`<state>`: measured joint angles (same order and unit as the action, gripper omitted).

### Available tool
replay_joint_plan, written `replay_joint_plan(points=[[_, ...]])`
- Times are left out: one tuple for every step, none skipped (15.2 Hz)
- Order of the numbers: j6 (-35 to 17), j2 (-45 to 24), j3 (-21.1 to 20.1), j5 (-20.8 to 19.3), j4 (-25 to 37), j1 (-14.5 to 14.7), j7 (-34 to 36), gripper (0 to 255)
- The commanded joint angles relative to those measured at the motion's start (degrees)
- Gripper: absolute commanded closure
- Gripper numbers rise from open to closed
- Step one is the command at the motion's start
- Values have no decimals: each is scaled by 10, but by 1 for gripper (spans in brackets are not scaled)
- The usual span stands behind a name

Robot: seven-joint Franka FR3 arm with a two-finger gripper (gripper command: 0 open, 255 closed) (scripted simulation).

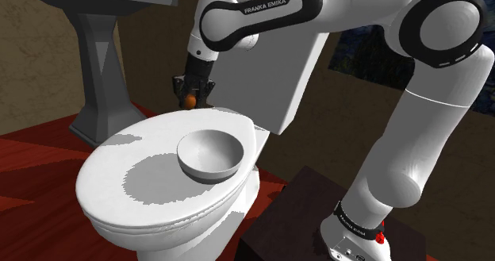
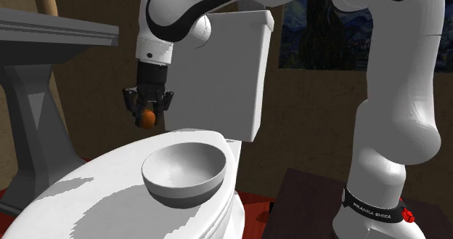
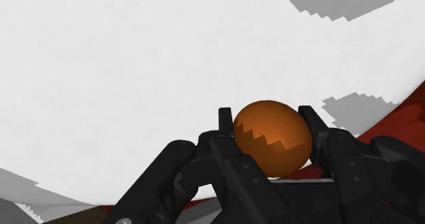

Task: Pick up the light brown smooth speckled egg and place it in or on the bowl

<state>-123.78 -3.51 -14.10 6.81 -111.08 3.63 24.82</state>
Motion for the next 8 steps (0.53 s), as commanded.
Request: replay_joint_plan(points=[[14, 2, 0, 0, 12, 0, 1, 255], [22, 4, 0, 0, 17, -1, 2, 255], [29, 6, 1, 0, 23, -1, 2, 255], [36, 7, 1, 0, 29, -1, 3, 255], [44, 9, 1, 0, 35, -1, 3, 255], [51, 10, 1, 0, 41, -1, 4, 255], [59, 11, 1, -1, 48, -1, 5, 255], [64, 12, 1, -1, 53, -1, 5, 255]])
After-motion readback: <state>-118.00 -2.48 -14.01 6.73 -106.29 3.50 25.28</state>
